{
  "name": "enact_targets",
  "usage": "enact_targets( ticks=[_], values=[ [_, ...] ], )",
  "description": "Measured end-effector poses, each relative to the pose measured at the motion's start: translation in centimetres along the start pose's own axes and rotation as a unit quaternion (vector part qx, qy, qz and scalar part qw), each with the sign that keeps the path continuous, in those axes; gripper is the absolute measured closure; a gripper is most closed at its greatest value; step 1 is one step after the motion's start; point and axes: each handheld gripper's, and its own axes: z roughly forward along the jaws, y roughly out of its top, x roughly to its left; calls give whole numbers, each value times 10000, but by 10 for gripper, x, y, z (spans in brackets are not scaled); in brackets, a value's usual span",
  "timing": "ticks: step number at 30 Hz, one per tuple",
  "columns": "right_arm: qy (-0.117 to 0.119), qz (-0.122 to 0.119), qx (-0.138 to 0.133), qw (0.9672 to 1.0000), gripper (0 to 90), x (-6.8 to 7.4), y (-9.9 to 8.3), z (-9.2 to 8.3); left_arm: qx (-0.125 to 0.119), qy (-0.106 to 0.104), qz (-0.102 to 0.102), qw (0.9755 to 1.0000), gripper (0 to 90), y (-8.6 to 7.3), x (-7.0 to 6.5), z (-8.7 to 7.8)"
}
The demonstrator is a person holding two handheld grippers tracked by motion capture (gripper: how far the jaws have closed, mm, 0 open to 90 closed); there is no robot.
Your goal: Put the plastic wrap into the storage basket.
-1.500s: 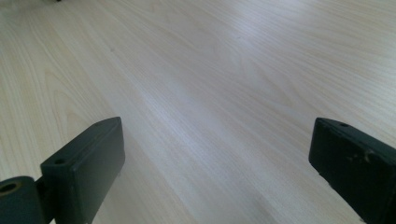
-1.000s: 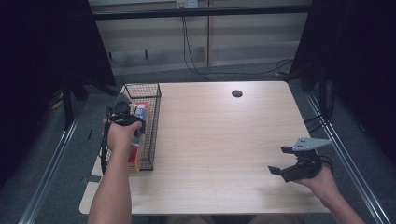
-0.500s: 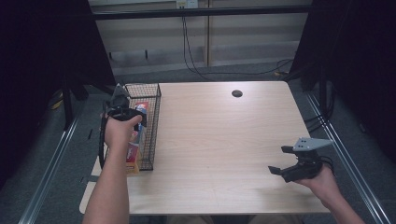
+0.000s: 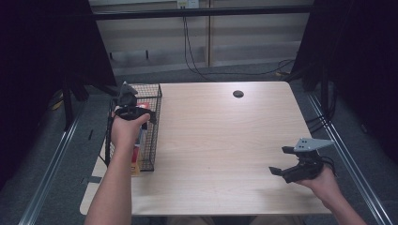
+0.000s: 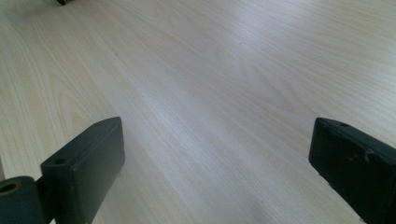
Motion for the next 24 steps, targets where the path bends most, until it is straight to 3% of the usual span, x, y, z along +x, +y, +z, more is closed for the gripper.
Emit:
enact_targets(
  ticks=[18,24],
  values=[
    [13,-36,-8,10000,36,0,0,1,-134,-444,412,9981,189,-1,-41,6],
    [34,-51,-30,10000,38,0,0,1,-247,-533,446,9973,178,-3,-54,8]
  ],
)
